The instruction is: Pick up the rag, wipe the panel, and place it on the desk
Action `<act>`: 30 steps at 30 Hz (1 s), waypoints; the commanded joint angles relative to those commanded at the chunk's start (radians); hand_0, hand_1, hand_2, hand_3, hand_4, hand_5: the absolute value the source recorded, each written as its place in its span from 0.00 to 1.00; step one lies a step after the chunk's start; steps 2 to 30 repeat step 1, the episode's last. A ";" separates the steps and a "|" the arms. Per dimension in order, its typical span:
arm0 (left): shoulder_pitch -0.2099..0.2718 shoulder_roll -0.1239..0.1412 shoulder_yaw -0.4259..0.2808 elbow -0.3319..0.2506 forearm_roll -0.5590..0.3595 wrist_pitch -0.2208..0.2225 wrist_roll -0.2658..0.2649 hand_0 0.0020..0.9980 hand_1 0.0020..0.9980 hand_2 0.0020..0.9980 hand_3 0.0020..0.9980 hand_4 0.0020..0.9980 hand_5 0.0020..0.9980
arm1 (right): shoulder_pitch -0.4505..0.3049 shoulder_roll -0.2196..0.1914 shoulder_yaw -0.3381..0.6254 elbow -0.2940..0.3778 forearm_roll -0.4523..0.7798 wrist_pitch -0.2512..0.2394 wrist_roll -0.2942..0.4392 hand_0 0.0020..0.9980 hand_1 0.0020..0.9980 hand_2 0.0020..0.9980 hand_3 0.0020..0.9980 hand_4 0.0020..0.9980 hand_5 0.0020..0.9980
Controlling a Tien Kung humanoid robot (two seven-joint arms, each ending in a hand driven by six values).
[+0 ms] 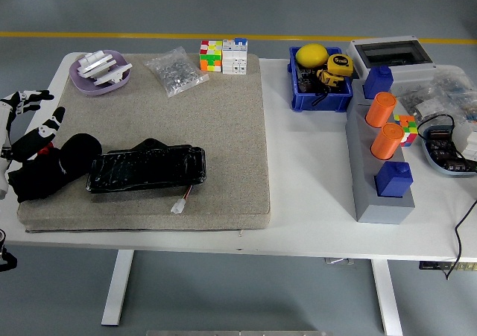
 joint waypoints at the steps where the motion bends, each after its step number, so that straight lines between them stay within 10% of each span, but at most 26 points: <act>1: -0.001 0.000 0.001 0.003 0.005 0.000 0.000 0.67 0.76 0.74 0.59 0.77 0.47 | 0.000 0.001 0.007 0.000 -0.004 0.002 0.001 0.76 0.63 0.68 0.61 1.00 0.49; 30: -0.001 0.000 0.001 0.003 0.005 0.000 0.000 0.67 0.76 0.74 0.59 0.77 0.47 | 0.000 0.001 0.007 0.000 -0.004 0.002 0.001 0.76 0.63 0.68 0.61 1.00 0.49</act>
